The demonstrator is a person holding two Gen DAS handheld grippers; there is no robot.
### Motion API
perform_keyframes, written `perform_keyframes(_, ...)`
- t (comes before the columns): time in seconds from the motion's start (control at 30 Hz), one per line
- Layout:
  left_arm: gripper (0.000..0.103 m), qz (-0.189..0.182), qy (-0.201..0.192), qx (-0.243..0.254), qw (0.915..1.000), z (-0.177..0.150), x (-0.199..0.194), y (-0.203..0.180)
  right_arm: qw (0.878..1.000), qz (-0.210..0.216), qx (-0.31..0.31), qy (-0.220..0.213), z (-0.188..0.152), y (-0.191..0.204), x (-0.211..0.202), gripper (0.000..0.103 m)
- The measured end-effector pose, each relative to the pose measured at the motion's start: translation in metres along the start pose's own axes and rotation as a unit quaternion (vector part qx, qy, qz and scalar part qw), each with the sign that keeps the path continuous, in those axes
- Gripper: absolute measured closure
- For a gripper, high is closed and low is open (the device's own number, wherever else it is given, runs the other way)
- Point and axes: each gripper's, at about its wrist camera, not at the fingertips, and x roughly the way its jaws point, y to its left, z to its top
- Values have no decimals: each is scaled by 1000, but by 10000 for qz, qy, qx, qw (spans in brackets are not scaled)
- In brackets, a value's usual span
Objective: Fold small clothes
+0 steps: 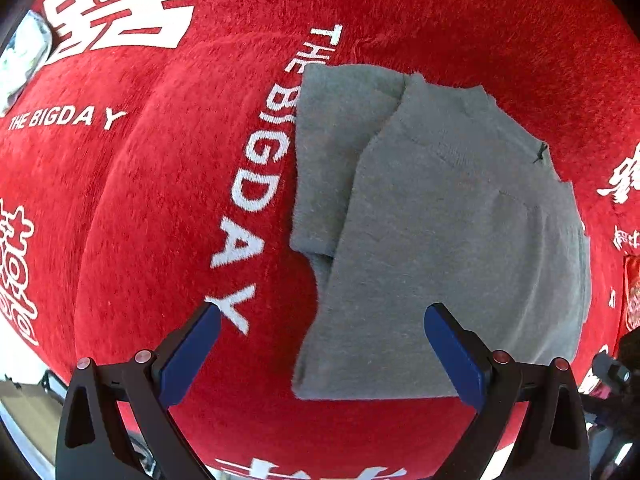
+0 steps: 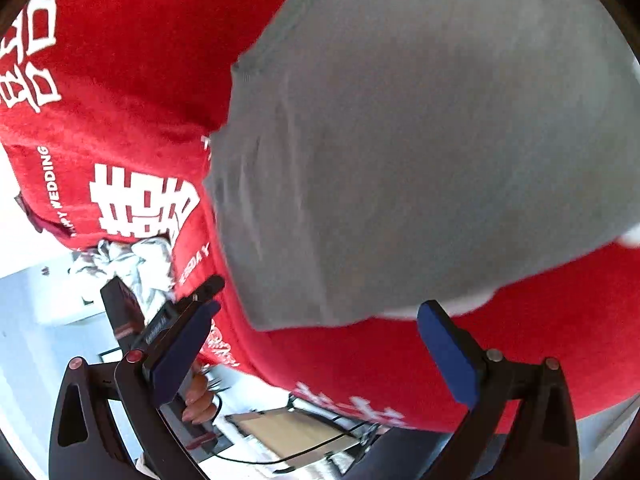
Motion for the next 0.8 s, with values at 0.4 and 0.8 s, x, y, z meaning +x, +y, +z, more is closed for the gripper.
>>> perform_keyframes(0.4, 1, 20, 113, 135, 9998, 9, 9, 17, 9954, 725, 633, 45, -29, -9, 64, 0)
perform_keyframes(0.8, 1, -37, 131, 239, 9996, 18, 15, 26, 9904, 1209, 628, -239, -7, 23, 93, 0)
